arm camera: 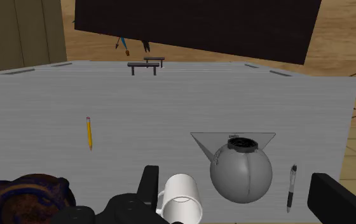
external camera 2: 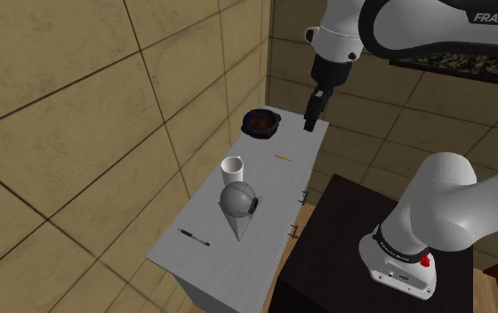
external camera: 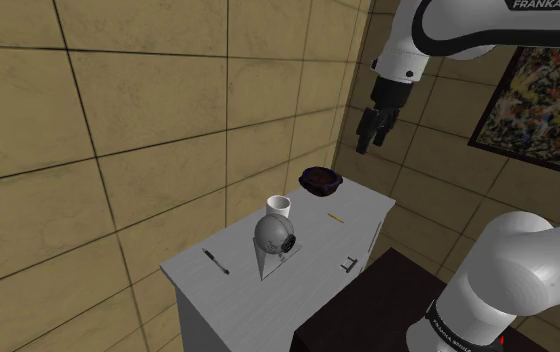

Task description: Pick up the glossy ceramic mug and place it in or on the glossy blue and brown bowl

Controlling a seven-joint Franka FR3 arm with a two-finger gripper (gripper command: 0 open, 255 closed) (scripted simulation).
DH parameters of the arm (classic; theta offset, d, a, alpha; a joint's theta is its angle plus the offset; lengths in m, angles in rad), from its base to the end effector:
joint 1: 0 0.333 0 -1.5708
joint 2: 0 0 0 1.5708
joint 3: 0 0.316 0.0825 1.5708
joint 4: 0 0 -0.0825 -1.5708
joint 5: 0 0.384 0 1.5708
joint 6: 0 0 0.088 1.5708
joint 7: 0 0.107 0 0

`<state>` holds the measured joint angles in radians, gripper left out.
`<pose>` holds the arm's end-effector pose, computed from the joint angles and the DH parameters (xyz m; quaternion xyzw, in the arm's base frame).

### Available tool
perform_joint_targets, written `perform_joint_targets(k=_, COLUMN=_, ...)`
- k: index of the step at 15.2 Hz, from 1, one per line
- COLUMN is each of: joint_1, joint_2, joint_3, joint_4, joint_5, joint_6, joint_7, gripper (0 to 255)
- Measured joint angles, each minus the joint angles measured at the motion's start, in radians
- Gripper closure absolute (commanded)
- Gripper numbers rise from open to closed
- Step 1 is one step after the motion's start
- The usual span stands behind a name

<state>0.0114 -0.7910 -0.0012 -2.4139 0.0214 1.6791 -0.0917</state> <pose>0.3149 0.0052 0.5744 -0.9983 -0.0502 -0.0285 0.0099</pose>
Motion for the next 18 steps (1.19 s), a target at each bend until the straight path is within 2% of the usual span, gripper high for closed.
perform_joint_targets(k=2, joint_1=0.001, joint_2=0.017, joint_3=0.002, joint_4=-0.002, joint_5=0.000, joint_6=0.017, joint_7=0.000, gripper=0)
perform_joint_targets(k=5, joint_1=0.006, joint_2=0.083, joint_3=0.008, joint_4=-0.021, joint_5=-0.002, joint_6=0.093, joint_7=-0.005, gripper=0)
perform_joint_targets(k=12, joint_1=0.020, joint_2=0.318, joint_3=0.034, joint_4=-0.020, joint_5=-0.009, joint_6=0.308, joint_7=-0.005, gripper=0)
perform_joint_targets(k=18, joint_1=0.025, joint_2=0.544, joint_3=0.053, joint_4=0.041, joint_5=-0.028, joint_6=0.455, joint_7=-0.002, gripper=0)
